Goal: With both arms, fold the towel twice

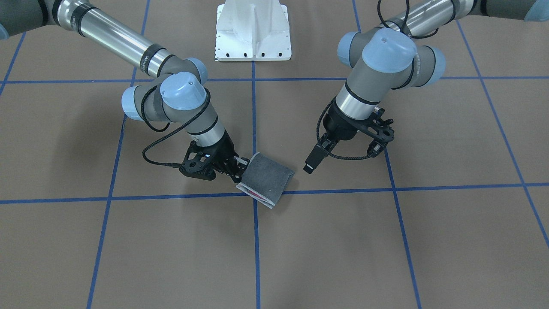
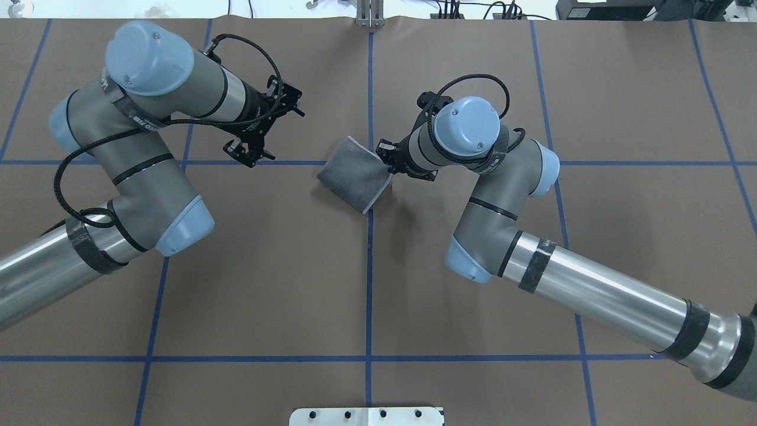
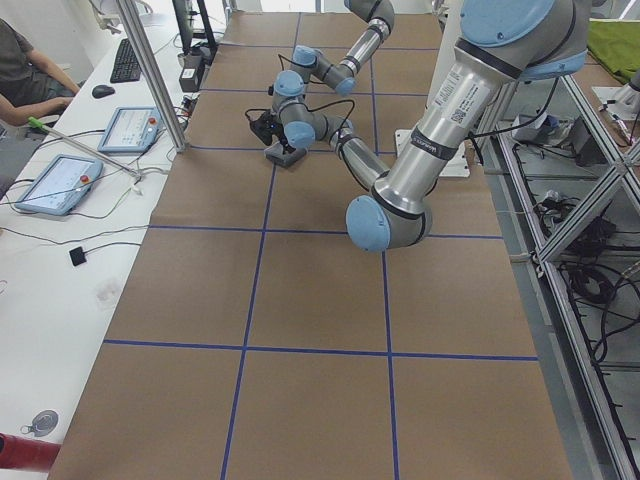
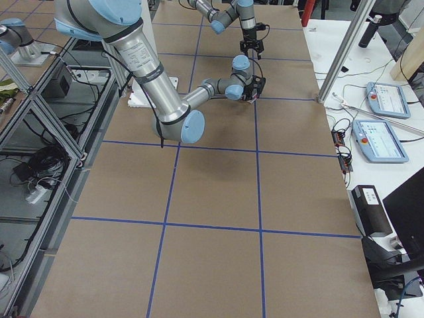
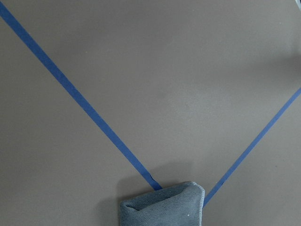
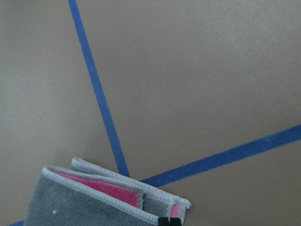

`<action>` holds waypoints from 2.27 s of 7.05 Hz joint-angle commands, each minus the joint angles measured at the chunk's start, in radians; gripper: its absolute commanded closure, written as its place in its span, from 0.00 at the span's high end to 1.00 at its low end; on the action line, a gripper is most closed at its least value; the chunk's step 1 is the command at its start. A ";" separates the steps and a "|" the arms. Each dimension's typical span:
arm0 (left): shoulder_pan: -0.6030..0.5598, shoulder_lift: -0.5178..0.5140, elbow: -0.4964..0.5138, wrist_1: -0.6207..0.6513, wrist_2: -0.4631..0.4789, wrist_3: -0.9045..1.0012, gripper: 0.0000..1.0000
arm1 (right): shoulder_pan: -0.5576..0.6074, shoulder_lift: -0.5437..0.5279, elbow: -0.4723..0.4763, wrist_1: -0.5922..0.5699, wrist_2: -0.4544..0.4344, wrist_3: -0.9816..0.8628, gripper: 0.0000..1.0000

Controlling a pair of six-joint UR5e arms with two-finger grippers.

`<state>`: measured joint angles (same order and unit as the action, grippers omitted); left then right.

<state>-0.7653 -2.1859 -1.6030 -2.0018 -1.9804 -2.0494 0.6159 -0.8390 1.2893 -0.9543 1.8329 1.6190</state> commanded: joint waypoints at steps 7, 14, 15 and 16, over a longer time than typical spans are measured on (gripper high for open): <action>-0.037 0.035 -0.078 0.023 -0.020 0.014 1.00 | 0.088 0.003 0.031 -0.017 0.148 -0.008 1.00; -0.445 0.808 -0.434 0.129 -0.154 1.607 1.00 | 0.614 -0.624 0.277 -0.139 0.432 -1.019 1.00; -0.559 0.834 -0.367 0.132 -0.200 1.861 1.00 | 0.704 -0.670 0.265 -0.142 0.504 -1.141 1.00; -0.634 0.838 -0.279 0.135 -0.206 2.017 1.00 | 0.770 -0.692 0.278 -0.209 0.531 -1.251 1.00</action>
<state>-1.2853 -1.3740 -1.9716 -1.8709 -2.1573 -0.2826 1.2933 -1.4872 1.5626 -1.1110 2.3147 0.5190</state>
